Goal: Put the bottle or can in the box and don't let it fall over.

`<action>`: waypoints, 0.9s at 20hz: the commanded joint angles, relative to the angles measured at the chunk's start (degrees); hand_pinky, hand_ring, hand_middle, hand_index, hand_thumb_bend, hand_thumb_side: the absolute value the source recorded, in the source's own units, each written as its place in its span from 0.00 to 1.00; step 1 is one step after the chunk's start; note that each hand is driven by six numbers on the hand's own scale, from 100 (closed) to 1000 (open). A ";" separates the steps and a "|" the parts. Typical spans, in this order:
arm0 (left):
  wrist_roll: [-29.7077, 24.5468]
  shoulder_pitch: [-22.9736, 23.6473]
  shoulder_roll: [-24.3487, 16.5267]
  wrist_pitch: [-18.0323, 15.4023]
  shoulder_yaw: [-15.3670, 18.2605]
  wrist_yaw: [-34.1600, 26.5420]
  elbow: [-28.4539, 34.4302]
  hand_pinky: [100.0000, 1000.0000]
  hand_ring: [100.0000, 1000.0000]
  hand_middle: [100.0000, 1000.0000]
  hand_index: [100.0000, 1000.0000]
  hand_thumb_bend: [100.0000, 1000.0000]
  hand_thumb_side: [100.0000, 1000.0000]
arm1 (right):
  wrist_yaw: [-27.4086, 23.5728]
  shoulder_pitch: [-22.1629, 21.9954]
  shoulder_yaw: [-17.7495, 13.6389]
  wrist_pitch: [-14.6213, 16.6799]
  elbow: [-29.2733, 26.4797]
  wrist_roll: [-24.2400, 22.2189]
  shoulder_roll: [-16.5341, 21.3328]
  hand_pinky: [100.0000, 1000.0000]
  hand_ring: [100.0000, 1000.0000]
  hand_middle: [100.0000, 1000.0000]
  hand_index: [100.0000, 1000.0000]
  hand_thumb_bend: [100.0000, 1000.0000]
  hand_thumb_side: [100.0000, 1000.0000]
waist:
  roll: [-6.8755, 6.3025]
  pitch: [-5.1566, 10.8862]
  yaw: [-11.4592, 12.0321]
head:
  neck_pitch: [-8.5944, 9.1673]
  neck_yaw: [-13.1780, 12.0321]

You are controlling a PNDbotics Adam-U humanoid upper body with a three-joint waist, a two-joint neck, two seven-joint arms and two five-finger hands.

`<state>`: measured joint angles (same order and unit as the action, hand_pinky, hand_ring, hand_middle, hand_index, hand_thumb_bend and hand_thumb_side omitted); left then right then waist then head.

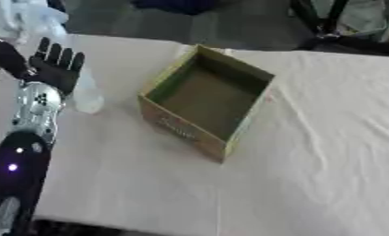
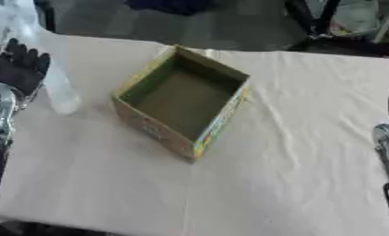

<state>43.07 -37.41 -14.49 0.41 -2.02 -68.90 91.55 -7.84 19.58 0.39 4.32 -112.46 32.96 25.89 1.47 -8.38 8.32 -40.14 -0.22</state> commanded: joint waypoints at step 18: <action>-3.12 -7.30 -2.55 -1.19 1.75 -2.57 -6.17 0.00 0.00 0.00 0.99 0.77 1.00 | -0.58 0.73 0.10 0.00 -1.02 -0.39 0.24 1.00 0.97 0.97 0.86 0.08 0.51 | 0.38 0.02 -0.59 | 0.59 -1.04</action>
<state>40.57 -43.39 -15.58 -0.65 -0.71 -71.60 84.25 -8.09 19.60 0.74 4.32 -112.46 32.82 25.41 1.93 -8.99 7.83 -40.11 -1.07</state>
